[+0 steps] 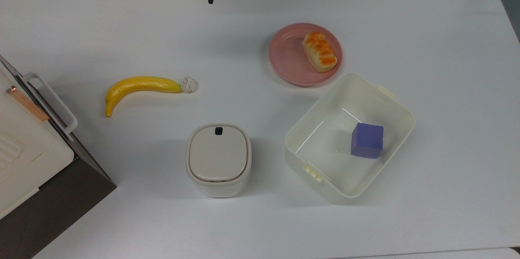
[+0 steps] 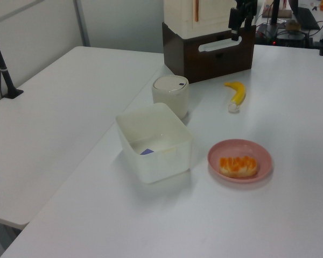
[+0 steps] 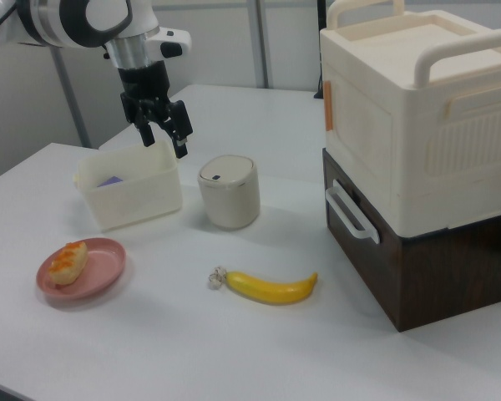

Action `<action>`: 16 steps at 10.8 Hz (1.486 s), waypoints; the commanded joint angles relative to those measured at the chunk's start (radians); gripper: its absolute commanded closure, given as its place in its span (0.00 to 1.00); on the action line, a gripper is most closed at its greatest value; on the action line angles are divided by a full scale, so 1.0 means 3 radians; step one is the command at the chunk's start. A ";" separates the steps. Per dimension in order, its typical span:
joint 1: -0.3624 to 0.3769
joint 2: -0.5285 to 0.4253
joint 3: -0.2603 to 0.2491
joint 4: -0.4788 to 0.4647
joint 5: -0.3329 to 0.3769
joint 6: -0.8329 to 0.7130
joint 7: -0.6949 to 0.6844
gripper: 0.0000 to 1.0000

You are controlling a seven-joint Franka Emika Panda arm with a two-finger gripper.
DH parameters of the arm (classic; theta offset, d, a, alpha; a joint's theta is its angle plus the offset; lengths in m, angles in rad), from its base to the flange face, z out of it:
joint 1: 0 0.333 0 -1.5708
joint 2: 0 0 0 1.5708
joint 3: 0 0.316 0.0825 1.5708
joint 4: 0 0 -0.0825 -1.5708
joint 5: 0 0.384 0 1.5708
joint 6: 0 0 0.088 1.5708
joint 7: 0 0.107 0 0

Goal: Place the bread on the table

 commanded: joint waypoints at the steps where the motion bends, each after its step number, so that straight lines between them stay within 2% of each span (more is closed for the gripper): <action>1: 0.0045 -0.0050 -0.0016 -0.0149 -0.0023 0.0090 -0.0102 0.00; 9: 0.0050 -0.0055 -0.0011 -0.0170 0.0012 0.0054 -0.0275 0.00; 10: 0.0060 -0.0040 0.0065 -0.0226 -0.0018 0.0029 -0.0423 0.00; 11: 0.0050 -0.0040 0.0283 -0.0358 -0.0170 -0.0068 -0.0637 0.00; 12: 0.0055 -0.0045 0.0457 -0.0511 -0.0460 -0.0200 -0.0781 0.00; 13: 0.0060 -0.0045 0.0662 -0.0675 -0.0610 -0.0207 -0.0828 0.00; 16: 0.0055 -0.0040 0.1158 -0.1022 -0.0734 -0.0176 -0.0732 0.00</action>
